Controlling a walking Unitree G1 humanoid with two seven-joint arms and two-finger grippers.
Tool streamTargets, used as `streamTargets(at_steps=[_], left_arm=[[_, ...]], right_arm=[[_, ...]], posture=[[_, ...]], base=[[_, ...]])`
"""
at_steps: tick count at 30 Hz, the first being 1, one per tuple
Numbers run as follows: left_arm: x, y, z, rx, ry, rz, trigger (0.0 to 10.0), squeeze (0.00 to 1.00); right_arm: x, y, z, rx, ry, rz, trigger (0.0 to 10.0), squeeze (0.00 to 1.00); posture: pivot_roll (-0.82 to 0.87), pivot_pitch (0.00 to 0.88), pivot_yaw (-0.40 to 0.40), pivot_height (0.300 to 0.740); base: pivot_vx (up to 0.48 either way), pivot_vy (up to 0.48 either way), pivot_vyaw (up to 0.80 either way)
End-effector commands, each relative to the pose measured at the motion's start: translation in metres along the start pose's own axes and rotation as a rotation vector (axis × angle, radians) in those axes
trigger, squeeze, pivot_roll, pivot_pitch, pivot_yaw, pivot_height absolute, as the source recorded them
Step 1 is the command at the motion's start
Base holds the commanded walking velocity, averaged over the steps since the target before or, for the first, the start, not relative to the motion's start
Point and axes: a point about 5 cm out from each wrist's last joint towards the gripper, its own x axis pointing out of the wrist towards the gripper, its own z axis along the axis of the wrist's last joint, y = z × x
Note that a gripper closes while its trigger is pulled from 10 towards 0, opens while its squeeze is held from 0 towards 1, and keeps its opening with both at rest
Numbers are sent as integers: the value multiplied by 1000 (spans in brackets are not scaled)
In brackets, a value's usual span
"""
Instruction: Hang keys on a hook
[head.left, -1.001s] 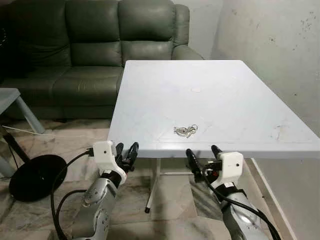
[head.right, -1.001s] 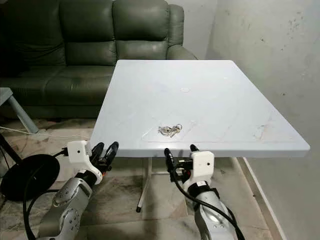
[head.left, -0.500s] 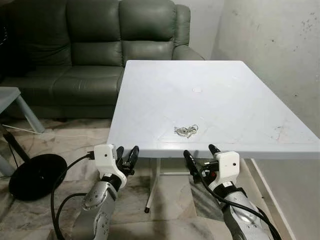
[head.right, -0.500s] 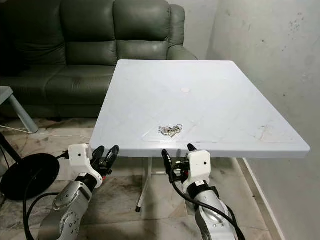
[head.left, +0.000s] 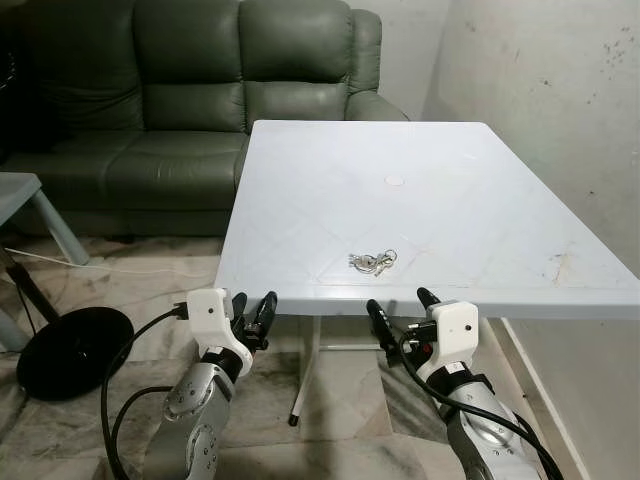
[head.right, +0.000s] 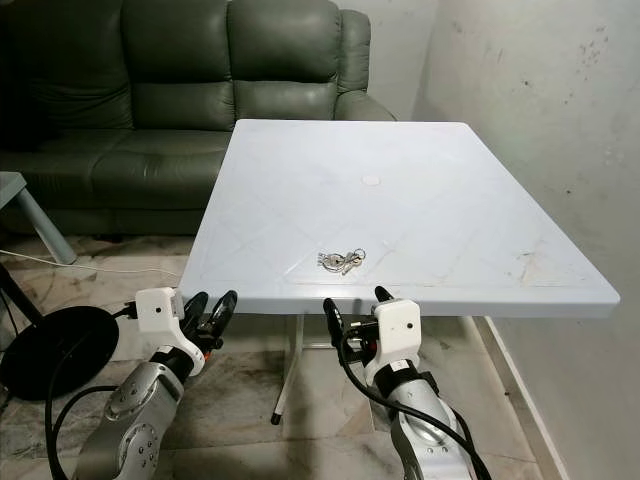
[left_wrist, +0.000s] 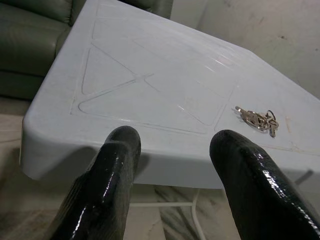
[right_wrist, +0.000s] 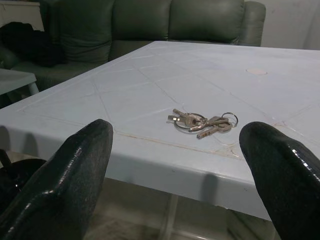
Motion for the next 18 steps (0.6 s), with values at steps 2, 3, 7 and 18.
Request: streamTargets(at_steps=[2, 3, 7, 18], left_arm=[[0, -2, 4, 10, -18, -13, 10000, 0], [0, -2, 4, 10, -19, -14, 10000, 0], [1, -3, 5, 11, -23, -14, 10000, 0], [2, -3, 6, 11, -29, -11, 10000, 0]], right_arm=[[1, 2, 1, -13, -3, 17, 10000, 0], [1, 2, 1, -13, -3, 18, 10000, 0], [1, 2, 1, -14, -2, 19, 10000, 0], [1, 2, 1, -14, 1, 23, 10000, 0]], posture=[[27, 0, -43, 740], [27, 0, -43, 740], [28, 0, -44, 740], [27, 0, -45, 740]], base=[[0, 0, 0], [0, 0, 0], [321, 0, 0], [414, 0, 0]])
